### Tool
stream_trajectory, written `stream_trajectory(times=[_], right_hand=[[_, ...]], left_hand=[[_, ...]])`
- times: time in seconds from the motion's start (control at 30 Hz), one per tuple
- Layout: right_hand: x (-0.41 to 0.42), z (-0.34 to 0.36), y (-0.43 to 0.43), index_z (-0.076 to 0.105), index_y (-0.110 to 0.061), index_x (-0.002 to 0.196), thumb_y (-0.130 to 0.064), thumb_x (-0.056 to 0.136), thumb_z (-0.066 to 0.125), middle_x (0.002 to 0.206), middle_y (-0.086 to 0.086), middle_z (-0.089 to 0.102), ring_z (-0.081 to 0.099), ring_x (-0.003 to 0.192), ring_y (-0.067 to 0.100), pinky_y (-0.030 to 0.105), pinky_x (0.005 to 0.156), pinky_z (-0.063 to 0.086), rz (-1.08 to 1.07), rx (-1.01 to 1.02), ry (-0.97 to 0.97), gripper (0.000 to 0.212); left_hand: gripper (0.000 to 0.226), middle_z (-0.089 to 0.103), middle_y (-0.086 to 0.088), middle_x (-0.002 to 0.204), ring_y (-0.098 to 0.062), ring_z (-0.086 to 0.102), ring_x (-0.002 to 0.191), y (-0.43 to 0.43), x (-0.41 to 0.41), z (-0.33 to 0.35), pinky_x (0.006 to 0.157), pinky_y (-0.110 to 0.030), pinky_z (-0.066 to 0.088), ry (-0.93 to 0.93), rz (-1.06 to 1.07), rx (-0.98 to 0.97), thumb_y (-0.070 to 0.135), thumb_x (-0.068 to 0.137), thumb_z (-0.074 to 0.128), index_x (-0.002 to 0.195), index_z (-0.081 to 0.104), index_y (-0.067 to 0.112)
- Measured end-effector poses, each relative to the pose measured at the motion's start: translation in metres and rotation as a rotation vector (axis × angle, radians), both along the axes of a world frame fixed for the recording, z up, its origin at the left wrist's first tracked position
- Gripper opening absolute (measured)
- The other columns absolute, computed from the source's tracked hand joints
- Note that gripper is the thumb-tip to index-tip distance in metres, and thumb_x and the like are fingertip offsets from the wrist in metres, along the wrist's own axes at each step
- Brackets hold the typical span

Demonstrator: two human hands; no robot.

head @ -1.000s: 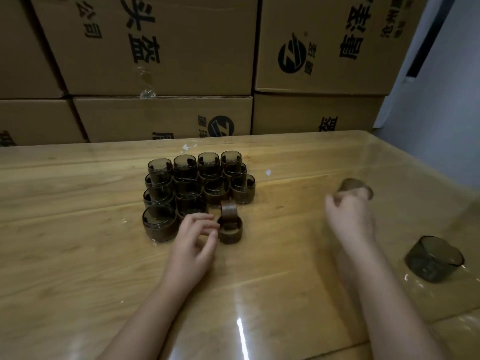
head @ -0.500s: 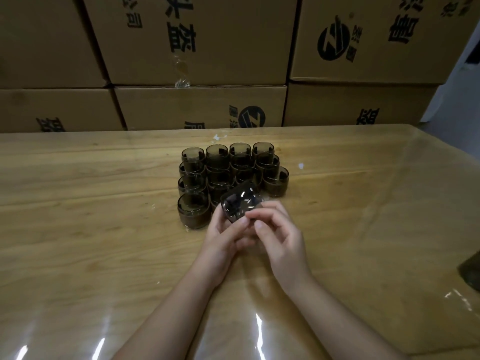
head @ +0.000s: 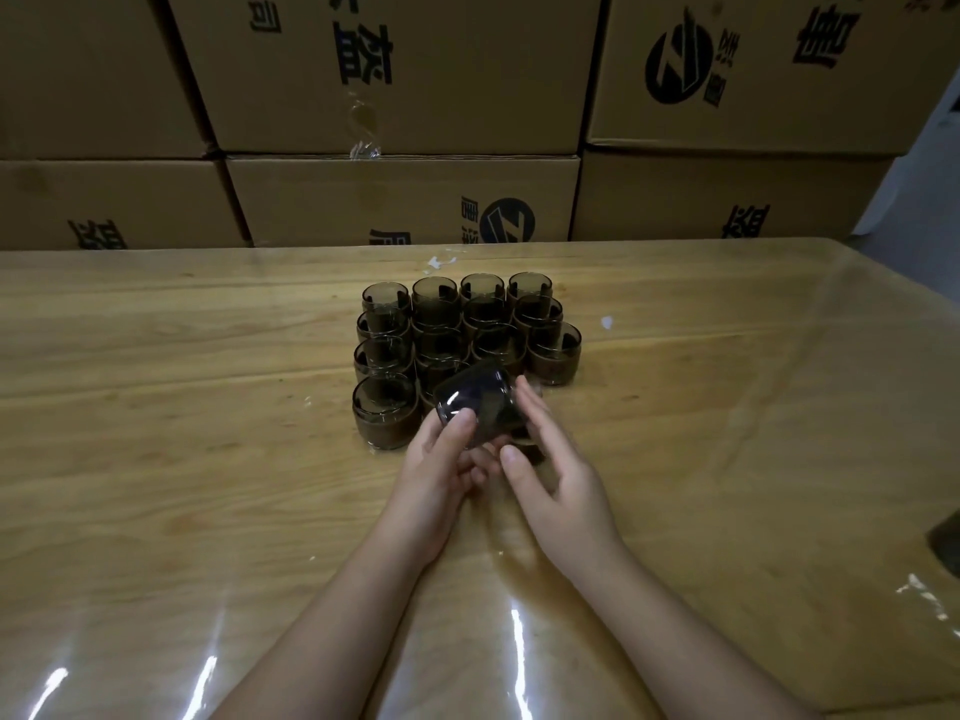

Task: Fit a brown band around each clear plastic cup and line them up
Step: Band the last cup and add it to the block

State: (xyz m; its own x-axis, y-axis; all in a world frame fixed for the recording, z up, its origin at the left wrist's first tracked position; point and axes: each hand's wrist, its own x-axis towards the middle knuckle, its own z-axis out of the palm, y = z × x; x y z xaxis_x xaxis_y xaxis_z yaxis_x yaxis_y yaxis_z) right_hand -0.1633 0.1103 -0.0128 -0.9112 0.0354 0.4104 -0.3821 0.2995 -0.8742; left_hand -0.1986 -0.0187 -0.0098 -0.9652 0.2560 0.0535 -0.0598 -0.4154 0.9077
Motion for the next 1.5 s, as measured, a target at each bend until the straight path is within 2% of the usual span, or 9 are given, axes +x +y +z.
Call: stream_trajectory(times=[0.17, 0.3, 0.5, 0.67, 0.83, 1.07, 1.23, 1.33, 1.5], right_hand=[[0.003, -0.001, -0.006, 0.034, -0.032, 0.145, -0.042, 0.086, 0.053, 0.149, -0.013, 0.039, 0.033, 0.139, 0.0, 0.04, 0.115, 0.032, -0.003, -0.117, -0.076, 0.062], [0.008, 0.003, -0.007, 0.033, -0.03, 0.144, -0.039, 0.09, 0.049, 0.15, -0.016, 0.036, 0.029, 0.14, -0.003, 0.027, 0.115, 0.029, -0.025, -0.023, 0.025, 0.058], [0.008, 0.011, -0.004, 0.039, -0.016, 0.14, -0.016, 0.093, 0.053, 0.148, -0.008, 0.039, 0.032, 0.14, 0.001, 0.017, 0.112, 0.027, -0.055, 0.039, 0.166, 0.049], [0.007, 0.015, 0.003, 0.037, -0.021, 0.143, -0.03, 0.097, 0.042, 0.15, -0.008, 0.039, 0.033, 0.141, 0.005, 0.027, 0.114, 0.031, -0.021, 0.009, 0.161, 0.047], [0.003, 0.012, 0.004, 0.038, -0.027, 0.143, -0.044, 0.094, 0.039, 0.149, -0.012, 0.042, 0.034, 0.138, 0.0, 0.025, 0.114, 0.03, 0.011, -0.102, 0.04, 0.052], [0.001, 0.003, -0.001, 0.037, -0.041, 0.137, -0.053, 0.091, 0.04, 0.147, -0.017, 0.042, 0.033, 0.137, -0.004, 0.03, 0.115, 0.03, 0.047, -0.096, -0.047, 0.048], [0.003, 0.0, -0.004, 0.037, -0.037, 0.14, -0.053, 0.092, 0.042, 0.148, -0.012, 0.042, 0.033, 0.139, 0.001, 0.038, 0.116, 0.03, 0.05, -0.11, -0.038, 0.051], [0.005, 0.0, -0.005, 0.036, -0.03, 0.143, -0.049, 0.094, 0.043, 0.15, -0.009, 0.04, 0.032, 0.141, 0.005, 0.043, 0.116, 0.03, 0.05, -0.109, -0.009, 0.053], [0.009, 0.006, -0.005, 0.035, -0.028, 0.142, -0.037, 0.097, 0.04, 0.151, -0.009, 0.038, 0.032, 0.141, 0.006, 0.026, 0.114, 0.029, 0.009, -0.028, 0.126, 0.046]], left_hand=[[0.04, 0.071, 0.009, 0.101, -0.006, 0.061, 0.073, 0.003, -0.001, -0.003, 0.07, -0.033, 0.045, 0.089, 0.107, -0.089, 0.027, 0.08, 0.063, 0.119, 0.054, 0.025], [0.049, 0.071, 0.003, 0.108, -0.007, 0.066, 0.087, 0.002, -0.001, -0.005, 0.064, -0.023, 0.052, 0.122, 0.184, -0.095, 0.02, 0.08, 0.071, 0.124, 0.05, 0.019], [0.062, 0.071, 0.008, 0.089, -0.001, 0.064, 0.074, 0.003, -0.001, -0.007, 0.059, -0.015, 0.048, 0.141, 0.18, -0.15, 0.026, 0.071, 0.077, 0.124, 0.048, 0.011], [0.064, 0.062, 0.001, 0.075, -0.003, 0.053, 0.056, 0.003, -0.002, -0.009, 0.051, -0.018, 0.044, 0.144, 0.072, -0.189, 0.034, 0.07, 0.074, 0.119, 0.051, 0.002], [0.048, 0.059, 0.001, 0.064, -0.01, 0.053, 0.052, 0.002, -0.001, -0.008, 0.049, -0.022, 0.044, 0.137, 0.023, -0.181, 0.046, 0.069, 0.069, 0.106, 0.059, 0.017], [0.047, 0.066, -0.004, 0.082, -0.01, 0.059, 0.061, 0.0, -0.002, -0.007, 0.054, -0.023, 0.05, 0.095, 0.077, -0.086, 0.048, 0.073, 0.067, 0.113, 0.058, 0.023], [0.059, 0.067, 0.0, 0.093, -0.015, 0.057, 0.07, 0.002, -0.001, -0.004, 0.069, -0.038, 0.05, 0.098, 0.146, -0.103, 0.04, 0.076, 0.069, 0.127, 0.049, 0.018], [0.065, 0.07, 0.009, 0.093, -0.008, 0.06, 0.064, 0.003, 0.0, -0.003, 0.065, -0.029, 0.052, 0.13, 0.188, -0.13, 0.028, 0.083, 0.067, 0.14, 0.035, 0.021], [0.066, 0.07, 0.002, 0.101, -0.013, 0.06, 0.07, 0.003, -0.001, 0.0, 0.059, -0.024, 0.048, 0.144, 0.173, -0.139, 0.024, 0.084, 0.07, 0.14, 0.037, 0.023]])
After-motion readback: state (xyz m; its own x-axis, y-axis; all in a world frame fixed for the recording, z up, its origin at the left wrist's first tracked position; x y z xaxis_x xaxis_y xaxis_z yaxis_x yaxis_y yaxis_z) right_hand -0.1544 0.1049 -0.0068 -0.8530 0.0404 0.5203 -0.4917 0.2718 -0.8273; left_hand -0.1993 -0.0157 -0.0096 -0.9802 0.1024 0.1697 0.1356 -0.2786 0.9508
